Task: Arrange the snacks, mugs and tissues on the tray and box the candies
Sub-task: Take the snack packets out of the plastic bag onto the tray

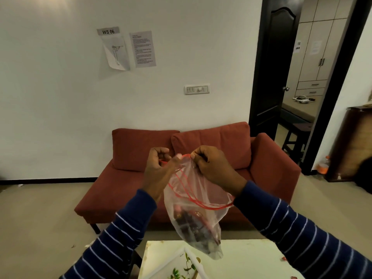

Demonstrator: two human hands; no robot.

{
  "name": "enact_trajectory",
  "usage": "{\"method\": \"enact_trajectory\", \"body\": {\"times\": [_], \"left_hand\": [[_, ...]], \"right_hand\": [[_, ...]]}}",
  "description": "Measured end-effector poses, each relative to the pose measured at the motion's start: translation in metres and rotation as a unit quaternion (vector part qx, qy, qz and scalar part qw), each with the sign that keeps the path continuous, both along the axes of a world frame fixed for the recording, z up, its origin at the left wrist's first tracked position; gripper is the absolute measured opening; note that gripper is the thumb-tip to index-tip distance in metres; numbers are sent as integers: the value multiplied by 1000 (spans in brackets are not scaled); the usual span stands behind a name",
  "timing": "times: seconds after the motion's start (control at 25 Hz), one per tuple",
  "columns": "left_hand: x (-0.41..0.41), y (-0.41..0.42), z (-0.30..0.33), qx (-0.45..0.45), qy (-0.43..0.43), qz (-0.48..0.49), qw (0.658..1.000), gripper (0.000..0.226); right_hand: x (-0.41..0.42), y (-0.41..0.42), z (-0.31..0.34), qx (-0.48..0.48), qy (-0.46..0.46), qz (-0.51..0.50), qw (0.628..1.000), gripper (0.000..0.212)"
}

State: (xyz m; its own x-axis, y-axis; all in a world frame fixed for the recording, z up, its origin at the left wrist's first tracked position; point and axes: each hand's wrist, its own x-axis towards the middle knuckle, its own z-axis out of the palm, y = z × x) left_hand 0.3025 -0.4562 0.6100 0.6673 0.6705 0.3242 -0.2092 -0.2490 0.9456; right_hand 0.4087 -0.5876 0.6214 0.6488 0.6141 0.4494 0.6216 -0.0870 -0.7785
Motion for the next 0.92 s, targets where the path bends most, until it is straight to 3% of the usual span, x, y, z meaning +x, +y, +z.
{"method": "enact_trajectory", "body": {"times": [0.2,0.4,0.52,0.64,0.8,0.92], "left_hand": [[-17,1,-4,191,68,-94,975,53],[-22,-8,-3,431,115,-105,889,32],[-24,-14,-5,435,94,-76,892,14],[-30,-14,-2,406,84,-41,909,23],[-33,-16,-1,444,221,-73,865,30],[-35,-19,-9,416,245,-51,874,27]], "right_hand": [[2,-8,3,0,-103,-51,993,14],[-7,-16,1,-38,-193,-22,980,15],[-11,-21,-1,-68,-205,-40,976,17],[-16,-24,-2,-85,-225,-36,970,18],[-24,-21,-6,-119,-246,-7,962,20],[-27,-21,-12,-162,-246,10,955,20]]}}
